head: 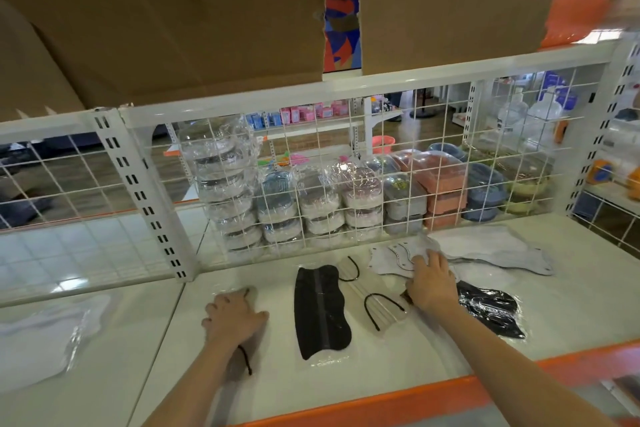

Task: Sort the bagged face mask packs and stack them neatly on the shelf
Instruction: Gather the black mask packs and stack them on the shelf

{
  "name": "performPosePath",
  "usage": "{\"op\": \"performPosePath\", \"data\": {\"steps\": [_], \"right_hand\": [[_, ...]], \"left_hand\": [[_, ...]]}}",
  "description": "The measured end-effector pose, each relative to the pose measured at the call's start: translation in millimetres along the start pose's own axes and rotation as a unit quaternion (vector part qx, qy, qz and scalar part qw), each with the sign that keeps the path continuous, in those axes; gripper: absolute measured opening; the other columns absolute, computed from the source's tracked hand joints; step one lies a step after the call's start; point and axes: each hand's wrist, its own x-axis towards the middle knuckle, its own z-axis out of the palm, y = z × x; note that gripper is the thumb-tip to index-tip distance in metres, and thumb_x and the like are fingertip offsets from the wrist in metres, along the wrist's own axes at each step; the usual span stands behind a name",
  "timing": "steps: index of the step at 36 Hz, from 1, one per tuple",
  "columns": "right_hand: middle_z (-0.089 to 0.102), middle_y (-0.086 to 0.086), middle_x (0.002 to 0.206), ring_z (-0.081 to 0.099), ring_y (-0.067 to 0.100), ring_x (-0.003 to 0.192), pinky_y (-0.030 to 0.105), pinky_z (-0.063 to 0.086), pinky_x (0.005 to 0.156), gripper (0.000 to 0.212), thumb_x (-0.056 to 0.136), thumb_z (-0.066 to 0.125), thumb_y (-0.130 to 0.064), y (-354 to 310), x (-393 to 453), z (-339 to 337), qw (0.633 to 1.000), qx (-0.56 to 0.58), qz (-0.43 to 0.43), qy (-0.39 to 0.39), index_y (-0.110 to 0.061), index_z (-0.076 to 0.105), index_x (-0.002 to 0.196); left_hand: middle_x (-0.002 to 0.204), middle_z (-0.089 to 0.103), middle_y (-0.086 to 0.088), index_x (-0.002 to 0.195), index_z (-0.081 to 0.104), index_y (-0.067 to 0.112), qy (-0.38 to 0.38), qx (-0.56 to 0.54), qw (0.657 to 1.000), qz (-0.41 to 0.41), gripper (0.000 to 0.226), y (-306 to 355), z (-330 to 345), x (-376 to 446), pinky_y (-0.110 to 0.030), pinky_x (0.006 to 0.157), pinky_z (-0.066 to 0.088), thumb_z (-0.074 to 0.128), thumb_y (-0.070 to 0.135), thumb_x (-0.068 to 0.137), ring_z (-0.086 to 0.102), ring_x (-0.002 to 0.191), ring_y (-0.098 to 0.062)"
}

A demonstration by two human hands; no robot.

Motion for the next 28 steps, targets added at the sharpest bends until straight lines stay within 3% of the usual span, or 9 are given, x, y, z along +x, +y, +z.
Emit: {"op": "performPosePath", "data": {"steps": [4, 6, 9, 11, 15, 19, 24, 28], "right_hand": [[-0.002, 0.016, 0.157, -0.004, 0.033, 0.145, 0.043, 0.015, 0.118, 0.067, 0.089, 0.055, -0.036, 7.2, 18.5, -6.6, 0.999, -0.01, -0.007, -0.041, -0.013, 0.024, 0.144], [-0.005, 0.018, 0.156, -0.002, 0.037, 0.144, 0.045, 0.017, 0.116, 0.076, 0.085, 0.057, -0.043, 9.2, 24.6, -8.3, 0.996, -0.012, 0.001, -0.083, -0.016, 0.019, 0.146], [0.028, 0.022, 0.144, 0.032, 0.038, 0.13, 0.043, 0.034, 0.105, 0.075, 0.08, 0.055, -0.055, 7.5, 30.2, -9.3, 0.992, -0.057, 0.016, -0.11, -0.019, 0.027, 0.139], [0.048, 0.017, 0.13, 0.045, 0.032, 0.117, 0.039, 0.038, 0.095, 0.068, 0.079, 0.052, -0.058, 3.9, 32.7, -11.2, 0.988, -0.116, 0.011, -0.097, -0.02, 0.034, 0.132], [0.06, 0.004, 0.116, 0.054, 0.023, 0.108, 0.032, 0.038, 0.086, 0.038, 0.088, 0.051, -0.036, -7.0, 35.6, -13.6, 0.985, -0.165, -0.009, -0.053, -0.018, 0.048, 0.121], [0.058, 0.003, 0.121, 0.053, 0.021, 0.112, 0.029, 0.039, 0.092, 0.033, 0.091, 0.046, -0.017, -10.8, 34.9, -7.4, 0.979, -0.203, 0.001, -0.027, -0.016, 0.053, 0.122], [0.041, 0.008, 0.136, 0.033, 0.025, 0.126, 0.04, 0.03, 0.1, 0.039, 0.092, 0.038, -0.025, 0.6, 35.6, -5.8, 0.983, -0.182, 0.027, -0.017, -0.021, 0.047, 0.13], [0.035, 0.012, 0.132, 0.032, 0.032, 0.121, 0.042, 0.039, 0.094, 0.039, 0.091, 0.043, -0.036, 12.3, 35.9, -5.9, 0.994, -0.094, 0.049, -0.034, -0.026, 0.043, 0.128]], "left_hand": [[0.146, 0.027, -0.012, 0.146, 0.026, 0.028, -0.007, 0.015, 0.996, 0.083, 0.065, 12.8, 6.0, -3.5, -0.043, 0.107, 0.03, 0.052, 0.043, 0.089, 0.026, 0.134, -0.032], [0.147, 0.025, -0.012, 0.146, 0.025, 0.028, -0.006, 0.021, 0.995, 0.098, 0.063, 18.1, 8.3, -4.3, -0.042, 0.108, 0.029, 0.05, 0.042, 0.089, 0.025, 0.135, -0.032], [0.148, 0.025, -0.011, 0.147, 0.025, 0.022, -0.01, 0.041, 0.994, 0.1, 0.064, 22.5, 10.0, -3.8, -0.039, 0.108, 0.029, 0.048, 0.041, 0.09, 0.025, 0.134, -0.03], [0.147, 0.026, -0.011, 0.146, 0.026, 0.019, -0.01, 0.052, 0.993, 0.101, 0.063, 24.4, 10.2, -3.4, -0.039, 0.108, 0.029, 0.047, 0.04, 0.09, 0.025, 0.134, -0.03], [0.146, 0.028, -0.012, 0.146, 0.025, 0.016, -0.011, 0.076, 0.992, 0.105, 0.062, 27.0, 9.6, -3.7, -0.04, 0.108, 0.029, 0.044, 0.04, 0.092, 0.026, 0.134, -0.03], [0.148, 0.026, -0.012, 0.145, 0.026, 0.014, -0.012, 0.095, 0.99, 0.102, 0.061, 26.5, 11.2, -4.4, -0.041, 0.108, 0.028, 0.041, 0.041, 0.093, 0.025, 0.135, -0.03], [0.153, 0.019, -0.012, 0.147, 0.021, 0.014, -0.015, 0.094, 0.99, 0.102, 0.062, 25.3, 13.6, -6.9, -0.044, 0.111, 0.025, 0.04, 0.04, 0.094, 0.018, 0.141, -0.03], [0.151, 0.023, -0.014, 0.145, 0.024, 0.012, -0.009, 0.104, 0.989, 0.105, 0.059, 25.7, 13.9, -8.8, -0.044, 0.109, 0.028, 0.038, 0.04, 0.095, 0.022, 0.139, -0.031]]}}
